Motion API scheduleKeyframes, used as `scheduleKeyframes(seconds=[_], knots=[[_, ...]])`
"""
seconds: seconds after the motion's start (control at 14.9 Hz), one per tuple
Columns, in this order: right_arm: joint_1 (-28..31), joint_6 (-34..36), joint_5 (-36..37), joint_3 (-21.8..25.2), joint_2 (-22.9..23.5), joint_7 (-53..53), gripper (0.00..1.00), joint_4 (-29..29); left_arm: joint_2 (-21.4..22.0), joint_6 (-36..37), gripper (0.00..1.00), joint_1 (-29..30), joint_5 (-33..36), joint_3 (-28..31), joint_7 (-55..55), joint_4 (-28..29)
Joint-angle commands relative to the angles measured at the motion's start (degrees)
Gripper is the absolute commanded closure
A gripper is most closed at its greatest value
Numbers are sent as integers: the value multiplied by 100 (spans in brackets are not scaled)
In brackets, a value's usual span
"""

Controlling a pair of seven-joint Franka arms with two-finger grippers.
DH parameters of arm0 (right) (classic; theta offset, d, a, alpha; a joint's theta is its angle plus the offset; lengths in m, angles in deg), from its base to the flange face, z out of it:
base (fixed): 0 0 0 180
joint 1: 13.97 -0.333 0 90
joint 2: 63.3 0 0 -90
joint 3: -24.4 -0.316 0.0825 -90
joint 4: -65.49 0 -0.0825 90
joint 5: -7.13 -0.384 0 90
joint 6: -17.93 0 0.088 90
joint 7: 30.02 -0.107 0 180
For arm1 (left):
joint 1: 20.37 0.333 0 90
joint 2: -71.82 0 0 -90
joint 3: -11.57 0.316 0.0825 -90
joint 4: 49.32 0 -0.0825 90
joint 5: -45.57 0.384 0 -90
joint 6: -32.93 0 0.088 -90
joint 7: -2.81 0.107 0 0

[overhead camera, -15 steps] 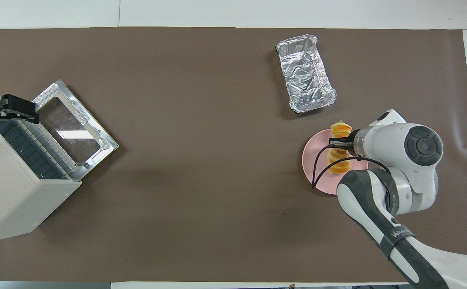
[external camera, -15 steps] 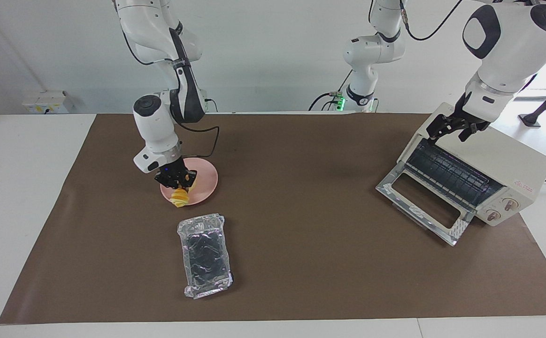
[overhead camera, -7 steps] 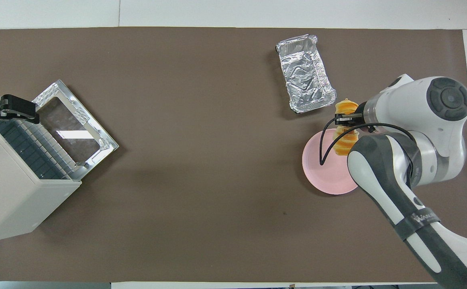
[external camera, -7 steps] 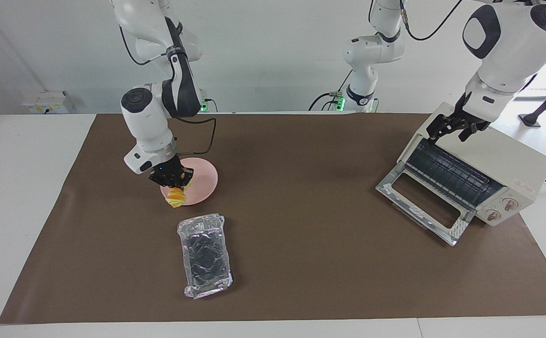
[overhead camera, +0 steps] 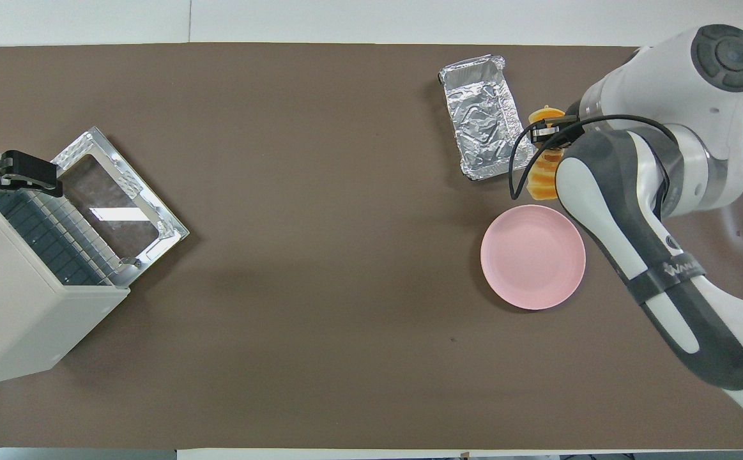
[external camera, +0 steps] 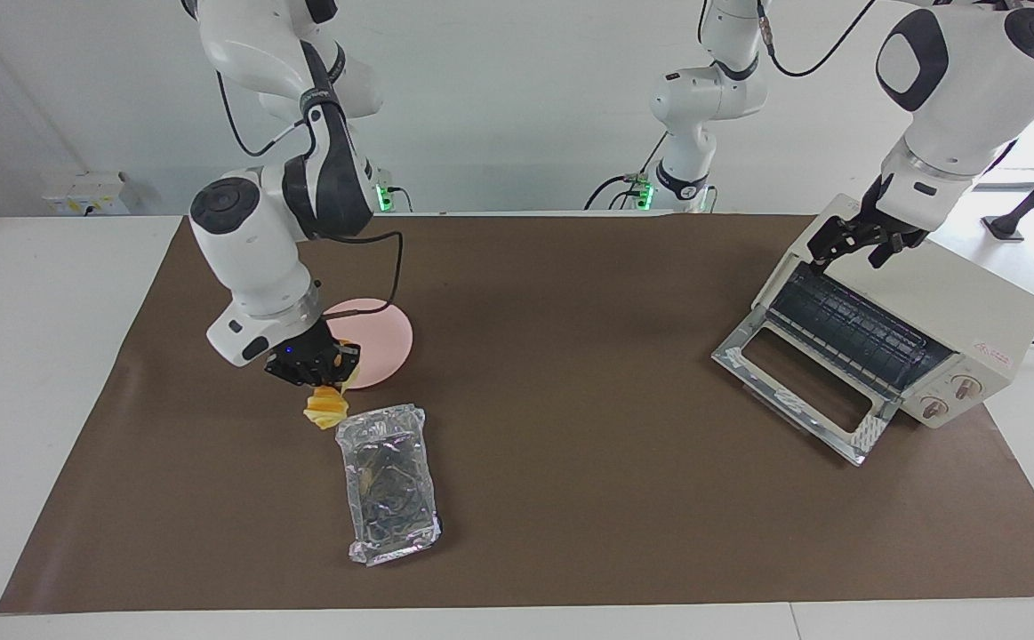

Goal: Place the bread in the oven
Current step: 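Carry the bread with the right gripper into the foil tray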

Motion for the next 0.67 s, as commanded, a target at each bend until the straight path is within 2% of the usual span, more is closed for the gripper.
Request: scheduleKeyframes(seconds=[0.0,0.2,0.6], knots=[[-218,457,36,-25,1196,120,100,1568,107,61,0,11,-62,15,-38,51],[-359,449,36,-25,1837,250,100,2323,98,61,0,11,-62,15,-38,51],[-447,-262,97,-25,2366,796,100,2343,98,61,0,11,-62,15,-38,51]])
